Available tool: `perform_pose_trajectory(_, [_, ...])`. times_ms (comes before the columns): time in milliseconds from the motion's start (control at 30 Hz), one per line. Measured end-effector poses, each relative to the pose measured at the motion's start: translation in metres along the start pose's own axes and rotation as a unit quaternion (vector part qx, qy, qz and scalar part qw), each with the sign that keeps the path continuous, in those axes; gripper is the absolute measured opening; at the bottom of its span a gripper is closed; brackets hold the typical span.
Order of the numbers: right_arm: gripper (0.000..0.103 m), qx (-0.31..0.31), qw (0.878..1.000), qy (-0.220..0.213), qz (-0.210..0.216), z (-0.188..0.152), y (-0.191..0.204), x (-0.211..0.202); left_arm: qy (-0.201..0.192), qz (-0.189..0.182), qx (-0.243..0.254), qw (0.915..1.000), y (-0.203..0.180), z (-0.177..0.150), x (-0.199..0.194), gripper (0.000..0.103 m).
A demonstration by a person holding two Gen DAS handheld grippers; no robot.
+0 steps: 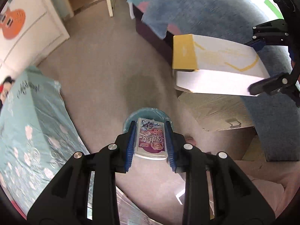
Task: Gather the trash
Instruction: 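Carry the card pack and white-yellow box in both tools over the teal bin, then open both tools above the teal bin to drop the pack and box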
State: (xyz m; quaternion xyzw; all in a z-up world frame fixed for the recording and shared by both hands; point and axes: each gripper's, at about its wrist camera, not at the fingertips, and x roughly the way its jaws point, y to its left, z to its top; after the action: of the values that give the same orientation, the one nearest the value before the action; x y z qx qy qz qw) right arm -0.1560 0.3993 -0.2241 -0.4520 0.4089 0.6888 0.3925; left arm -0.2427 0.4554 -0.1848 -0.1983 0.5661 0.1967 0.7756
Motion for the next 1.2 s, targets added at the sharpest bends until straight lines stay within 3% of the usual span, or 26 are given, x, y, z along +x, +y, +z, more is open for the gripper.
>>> perform_pose_trajectory(267, [0.061, 0.005, 0.998, 0.053, 0.015, 0.012, 0.0, 0.053, 0.022, -0.014, -0.034, 0.9991, 0.018, -0.018, 0.035, 0.028])
perform_pose_trajectory(800, [0.062, 0.025, 0.993, 0.109, 0.034, 0.019, -0.005, 0.105, 0.047, -0.033, -0.065, 0.9962, 0.03, -0.029, 0.082, 0.028])
perform_pose_trajectory(967, [0.072, 0.018, 0.994, 0.102, 0.017, 0.025, 0.001, 0.105, 0.056, -0.013, -0.059, 0.9966, 0.029, -0.027, 0.084, 0.066])
perform_pose_trajectory(1200, [0.072, 0.021, 0.995, 0.091, 0.022, 0.025, -0.005, 0.095, 0.07, -0.002, -0.057, 0.9959, 0.033, -0.036, 0.082, 0.072])
